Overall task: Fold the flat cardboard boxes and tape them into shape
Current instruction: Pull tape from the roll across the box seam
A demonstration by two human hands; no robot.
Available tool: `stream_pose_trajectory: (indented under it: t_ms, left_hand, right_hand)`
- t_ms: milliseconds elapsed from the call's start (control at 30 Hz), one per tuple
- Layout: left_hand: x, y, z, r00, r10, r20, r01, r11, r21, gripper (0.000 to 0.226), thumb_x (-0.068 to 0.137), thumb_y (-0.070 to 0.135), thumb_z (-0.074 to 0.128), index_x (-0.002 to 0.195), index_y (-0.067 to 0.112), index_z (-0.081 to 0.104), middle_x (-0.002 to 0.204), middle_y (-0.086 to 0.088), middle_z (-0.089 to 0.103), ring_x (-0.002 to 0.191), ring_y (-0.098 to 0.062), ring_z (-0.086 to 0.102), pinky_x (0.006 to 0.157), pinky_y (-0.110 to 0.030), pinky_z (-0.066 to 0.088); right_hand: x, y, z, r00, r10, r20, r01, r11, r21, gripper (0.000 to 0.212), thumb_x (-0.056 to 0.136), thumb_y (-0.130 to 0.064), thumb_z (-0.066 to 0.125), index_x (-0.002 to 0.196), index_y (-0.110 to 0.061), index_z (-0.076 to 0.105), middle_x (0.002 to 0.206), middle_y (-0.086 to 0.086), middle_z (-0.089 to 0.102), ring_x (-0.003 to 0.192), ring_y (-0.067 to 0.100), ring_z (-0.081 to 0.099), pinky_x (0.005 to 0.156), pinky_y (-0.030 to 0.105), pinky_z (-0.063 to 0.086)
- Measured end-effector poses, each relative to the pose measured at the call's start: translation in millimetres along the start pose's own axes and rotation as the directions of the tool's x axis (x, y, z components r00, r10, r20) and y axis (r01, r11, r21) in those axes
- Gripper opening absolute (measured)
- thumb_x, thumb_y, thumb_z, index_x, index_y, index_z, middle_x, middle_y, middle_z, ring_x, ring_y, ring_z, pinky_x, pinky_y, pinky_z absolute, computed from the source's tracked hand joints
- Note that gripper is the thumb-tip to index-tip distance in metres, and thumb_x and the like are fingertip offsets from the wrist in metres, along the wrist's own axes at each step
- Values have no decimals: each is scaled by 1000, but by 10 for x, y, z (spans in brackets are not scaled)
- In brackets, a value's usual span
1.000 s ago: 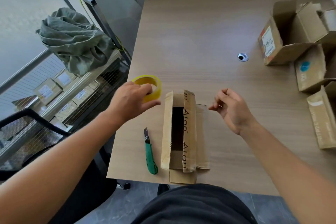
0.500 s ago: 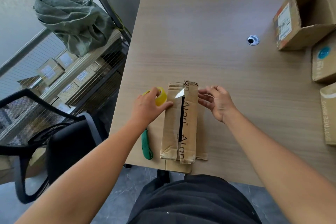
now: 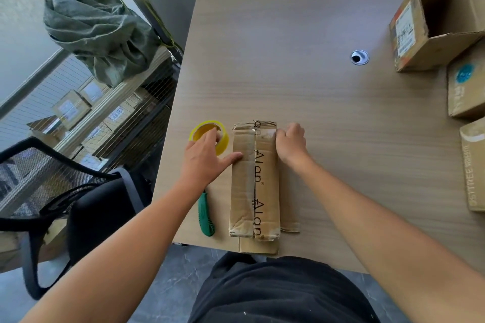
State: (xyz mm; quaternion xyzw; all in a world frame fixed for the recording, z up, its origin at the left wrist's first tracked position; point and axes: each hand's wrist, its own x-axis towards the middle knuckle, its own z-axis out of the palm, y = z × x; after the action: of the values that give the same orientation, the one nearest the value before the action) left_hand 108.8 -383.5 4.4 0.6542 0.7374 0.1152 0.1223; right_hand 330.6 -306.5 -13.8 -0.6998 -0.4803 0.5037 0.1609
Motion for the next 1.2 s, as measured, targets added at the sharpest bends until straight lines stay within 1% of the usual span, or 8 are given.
stream_pose_trajectory:
  t_ms: [100,267,500,600,800,967,1067,1200]
  left_hand:
    - [20,19,-2,1000,14,-8,-13,1000,14,63,70,88,54,98,32,40,90,19,53,83,-18,60,81,-31,31]
    - [25,47,-19,999,14,32,-16,998,58,64,74,84,56,100,28,44,91,16,57,87,-17,61,82,-31,32]
    - [123,-61,-458,960,279,-7,-274,947,165,49,81,58,75,89,11,64,75,-3,69,69,-32,65,81,-39,45]
    - [279,-93,-731,931,354,87,-364,919,153,43,84,58,73,94,16,67,65,0,61,63,-31,57,77,-39,51]
    - [580,-15,-790,937,247,247,-290,944,155,51,82,69,67,107,25,64,85,1,69,82,-25,63,65,-30,41]
    - [727,-117,-651,936,223,271,-260,960,108,42,84,65,67,99,26,66,79,4,66,79,-23,60,64,-29,40]
    - [772,-197,-543,938,168,302,-181,983,16,32,85,62,68,88,30,65,66,17,53,69,-11,52,58,-25,35]
    - [836,-295,-339,932,71,355,-40,995,-96,31,79,62,74,88,33,66,69,15,52,66,-2,49,54,-23,34]
  right_hand:
    - [-60,-42,31,965,-233,-119,245,964,102,55,108,-21,39,158,-9,21,162,12,27,149,26,26,122,35,18]
    - [-73,-19,140,803,-595,29,595,804,7,48,107,-26,46,149,-3,43,149,9,44,140,20,36,120,28,23]
    - [75,31,197,823,-558,106,567,798,-205,43,105,-42,46,129,-8,58,126,10,51,121,29,47,103,37,38]
    - [74,13,201,828,-550,107,558,789,-259,53,101,-56,40,125,-12,56,124,7,49,118,26,47,97,39,41]
    - [47,-17,204,845,-528,85,519,771,-368,75,80,-84,39,119,-21,52,119,0,46,114,20,47,91,39,47]
    - [61,-20,203,840,-535,93,522,749,-407,72,83,-79,44,128,-22,51,122,1,46,117,23,49,93,42,49]
    - [59,-5,210,826,-555,95,534,716,-449,64,90,-74,41,139,-33,45,123,0,44,118,23,49,89,39,47]
    - [54,-5,218,819,-566,93,534,692,-485,55,93,-71,41,140,-42,46,121,0,43,116,22,49,83,37,46]
